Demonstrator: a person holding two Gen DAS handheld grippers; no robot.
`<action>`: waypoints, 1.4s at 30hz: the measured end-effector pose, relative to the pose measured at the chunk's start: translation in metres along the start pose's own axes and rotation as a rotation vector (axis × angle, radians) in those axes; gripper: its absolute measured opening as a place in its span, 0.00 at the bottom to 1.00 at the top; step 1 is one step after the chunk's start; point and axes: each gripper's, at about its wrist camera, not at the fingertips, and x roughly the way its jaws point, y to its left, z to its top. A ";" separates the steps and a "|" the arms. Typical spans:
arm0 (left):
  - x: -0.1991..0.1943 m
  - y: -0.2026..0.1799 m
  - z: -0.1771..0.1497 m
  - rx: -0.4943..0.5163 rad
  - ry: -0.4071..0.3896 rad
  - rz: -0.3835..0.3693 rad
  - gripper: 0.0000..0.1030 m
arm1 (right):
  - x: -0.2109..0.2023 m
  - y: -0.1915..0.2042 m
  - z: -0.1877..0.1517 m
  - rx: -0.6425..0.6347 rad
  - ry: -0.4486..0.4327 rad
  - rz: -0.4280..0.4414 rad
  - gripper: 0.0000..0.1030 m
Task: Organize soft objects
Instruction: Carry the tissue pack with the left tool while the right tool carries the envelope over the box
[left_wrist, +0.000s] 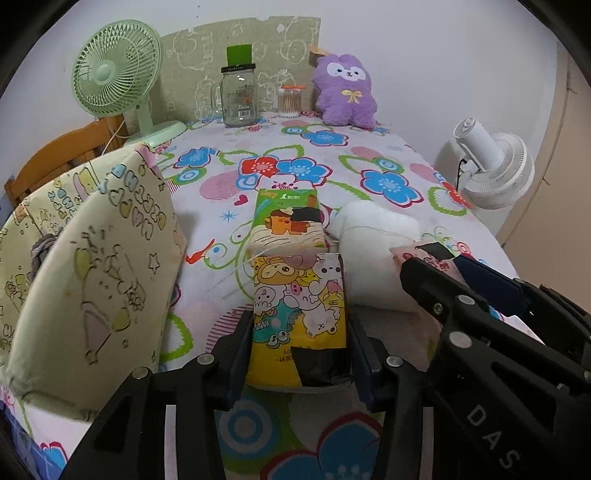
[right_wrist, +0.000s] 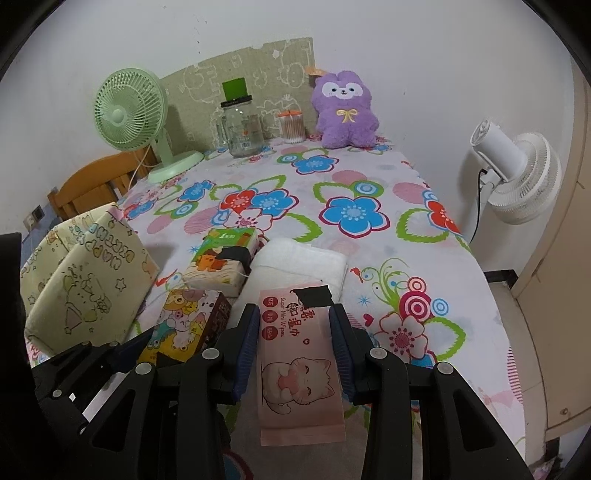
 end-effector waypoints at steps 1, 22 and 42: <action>-0.003 0.000 -0.001 0.000 -0.004 -0.003 0.47 | -0.003 0.001 0.000 0.000 -0.005 -0.001 0.41; -0.073 -0.001 -0.007 0.037 -0.112 -0.012 0.47 | -0.070 0.025 0.000 -0.023 -0.114 -0.029 0.41; -0.129 0.021 0.008 0.062 -0.198 0.000 0.47 | -0.114 0.060 0.023 -0.044 -0.177 -0.049 0.41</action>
